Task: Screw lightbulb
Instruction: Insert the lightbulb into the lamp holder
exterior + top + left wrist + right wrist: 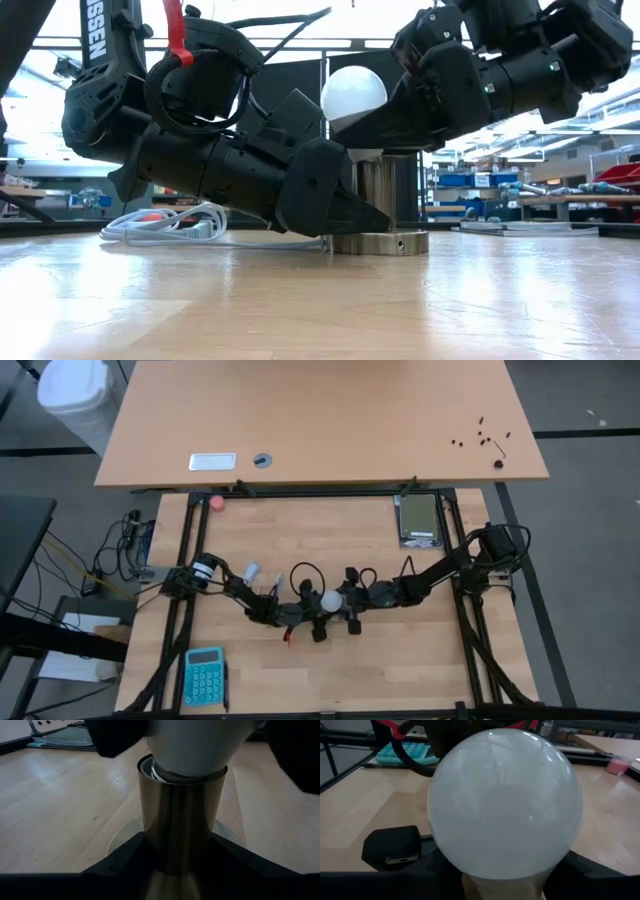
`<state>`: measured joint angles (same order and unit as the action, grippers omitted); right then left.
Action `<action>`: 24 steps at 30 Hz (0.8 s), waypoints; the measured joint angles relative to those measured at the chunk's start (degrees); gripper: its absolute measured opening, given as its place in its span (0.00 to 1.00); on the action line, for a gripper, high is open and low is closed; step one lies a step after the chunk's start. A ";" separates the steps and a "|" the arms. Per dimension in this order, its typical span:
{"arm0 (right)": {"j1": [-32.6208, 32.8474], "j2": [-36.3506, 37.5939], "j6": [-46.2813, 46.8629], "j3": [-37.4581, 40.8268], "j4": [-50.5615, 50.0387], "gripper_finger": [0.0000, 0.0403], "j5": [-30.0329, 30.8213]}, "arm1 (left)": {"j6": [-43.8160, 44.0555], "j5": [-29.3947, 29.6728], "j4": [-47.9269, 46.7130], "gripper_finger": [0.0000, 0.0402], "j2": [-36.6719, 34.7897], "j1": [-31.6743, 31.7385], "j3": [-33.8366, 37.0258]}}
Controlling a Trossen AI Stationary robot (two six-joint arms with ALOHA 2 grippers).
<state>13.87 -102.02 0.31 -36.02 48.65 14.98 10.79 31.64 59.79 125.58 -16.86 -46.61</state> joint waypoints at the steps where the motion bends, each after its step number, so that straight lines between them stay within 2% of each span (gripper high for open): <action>1: 0.00 0.00 0.05 0.39 0.66 0.54 0.05 | 0.00 0.00 0.00 0.51 0.00 0.00 0.00; 9: 0.25 0.02 0.98 3.74 6.99 0.40 0.24 | 0.00 0.00 -0.07 0.51 0.00 0.00 0.00; 24: 2.29 0.00 1.08 6.17 14.62 0.40 6.87 | 0.00 0.00 -0.09 0.51 0.00 0.00 0.00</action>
<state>16.16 -102.02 1.39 -29.85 63.27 21.85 10.78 31.64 59.70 125.58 -16.86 -46.61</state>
